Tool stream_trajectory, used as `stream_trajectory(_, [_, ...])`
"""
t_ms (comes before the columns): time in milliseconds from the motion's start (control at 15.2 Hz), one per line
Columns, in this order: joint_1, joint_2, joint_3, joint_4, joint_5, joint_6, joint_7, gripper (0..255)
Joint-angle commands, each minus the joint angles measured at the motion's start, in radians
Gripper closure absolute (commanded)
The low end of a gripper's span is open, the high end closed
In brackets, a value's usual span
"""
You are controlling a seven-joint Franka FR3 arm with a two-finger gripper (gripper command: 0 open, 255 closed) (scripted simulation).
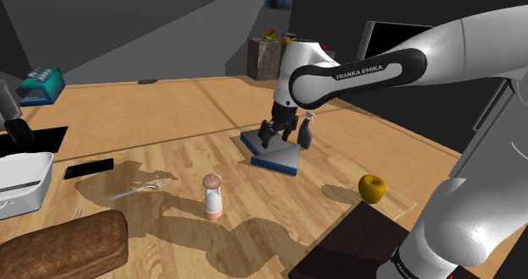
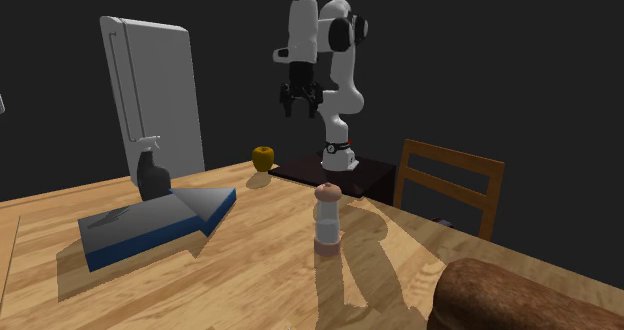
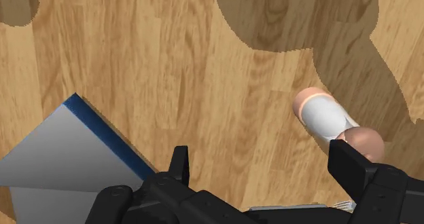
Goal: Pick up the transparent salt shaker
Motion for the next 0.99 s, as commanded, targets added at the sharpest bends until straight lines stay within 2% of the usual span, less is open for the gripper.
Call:
stream_trajectory(0, [0.008, 0.073, 0.019, 0.035, 0.0, 0.036, 0.027, 0])
stream_trajectory(462, [0.041, 0.32, 0.067, 0.194, -0.027, 0.119, 0.119, 0])
stream_trajectory(924, [0.098, 0.578, 0.085, 0.413, -0.074, 0.152, 0.205, 0])
